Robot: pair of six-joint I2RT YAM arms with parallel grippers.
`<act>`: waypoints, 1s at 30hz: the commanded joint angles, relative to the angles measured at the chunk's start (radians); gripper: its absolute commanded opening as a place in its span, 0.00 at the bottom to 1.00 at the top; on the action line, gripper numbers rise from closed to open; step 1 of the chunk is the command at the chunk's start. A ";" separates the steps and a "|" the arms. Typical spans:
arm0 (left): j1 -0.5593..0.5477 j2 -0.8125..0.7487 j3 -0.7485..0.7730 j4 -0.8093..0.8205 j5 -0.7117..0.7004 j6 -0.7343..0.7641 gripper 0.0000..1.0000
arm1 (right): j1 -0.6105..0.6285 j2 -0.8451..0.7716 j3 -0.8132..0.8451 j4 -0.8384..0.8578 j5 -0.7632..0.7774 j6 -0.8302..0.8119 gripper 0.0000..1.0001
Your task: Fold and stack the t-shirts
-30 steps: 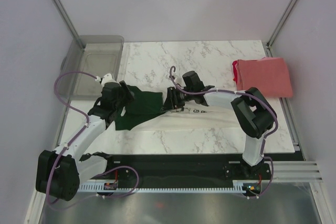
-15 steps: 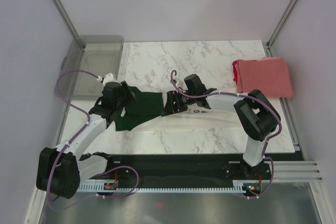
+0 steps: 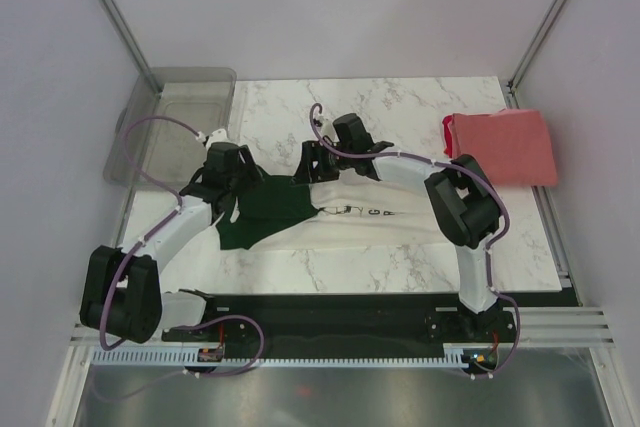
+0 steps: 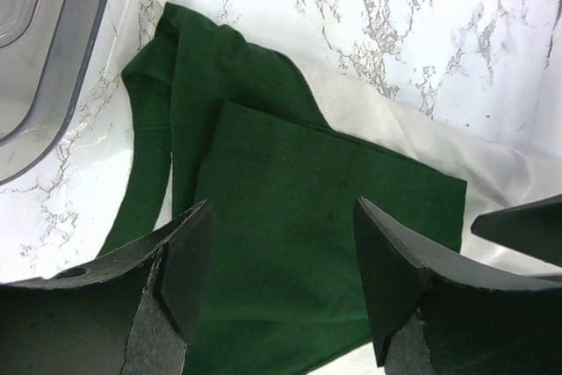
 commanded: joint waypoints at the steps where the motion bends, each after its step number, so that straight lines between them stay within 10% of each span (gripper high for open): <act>1: -0.001 0.033 0.053 0.003 -0.023 0.051 0.71 | -0.019 0.050 0.092 -0.058 0.043 0.004 0.73; 12: 0.031 0.194 0.151 -0.022 0.008 0.072 0.61 | -0.022 0.147 0.168 -0.104 0.031 0.018 0.49; 20: 0.031 0.195 0.145 -0.025 0.014 0.093 0.59 | -0.023 0.131 0.195 -0.137 -0.052 -0.028 0.00; 30: 0.031 0.161 0.124 -0.020 0.003 0.104 0.60 | -0.013 -0.057 -0.002 -0.167 -0.115 -0.113 0.00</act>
